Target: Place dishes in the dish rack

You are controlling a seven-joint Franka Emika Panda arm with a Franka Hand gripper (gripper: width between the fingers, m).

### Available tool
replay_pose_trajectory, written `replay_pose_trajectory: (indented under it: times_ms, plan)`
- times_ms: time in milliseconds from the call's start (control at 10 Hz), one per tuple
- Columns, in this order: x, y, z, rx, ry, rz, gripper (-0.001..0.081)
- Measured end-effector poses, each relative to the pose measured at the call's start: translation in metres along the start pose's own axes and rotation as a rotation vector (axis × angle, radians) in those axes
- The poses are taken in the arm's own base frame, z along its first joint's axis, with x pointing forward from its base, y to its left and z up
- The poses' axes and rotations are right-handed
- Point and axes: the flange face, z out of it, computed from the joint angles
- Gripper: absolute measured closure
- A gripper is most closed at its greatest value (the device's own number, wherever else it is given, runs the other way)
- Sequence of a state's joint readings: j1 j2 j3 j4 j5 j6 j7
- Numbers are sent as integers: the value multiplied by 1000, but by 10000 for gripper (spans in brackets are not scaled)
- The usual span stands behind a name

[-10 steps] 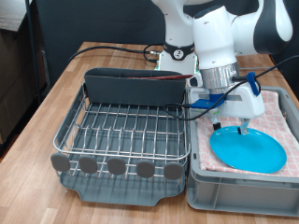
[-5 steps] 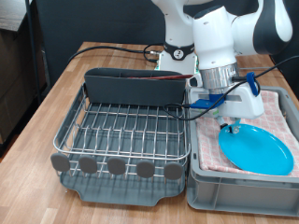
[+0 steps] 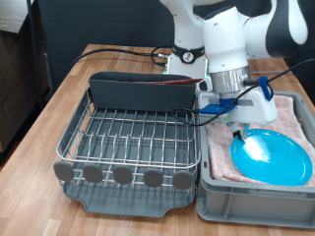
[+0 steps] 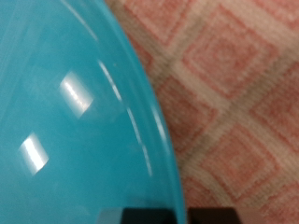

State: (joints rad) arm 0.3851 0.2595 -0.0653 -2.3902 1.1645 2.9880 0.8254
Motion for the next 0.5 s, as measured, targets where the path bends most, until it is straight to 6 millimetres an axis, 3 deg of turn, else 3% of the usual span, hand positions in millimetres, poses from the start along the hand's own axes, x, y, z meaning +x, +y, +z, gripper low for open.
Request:
replay_pose_trajectory:
  times_ms: [500]
  plan:
    - [-6, -21, -33, -28, 104, -17, 780]
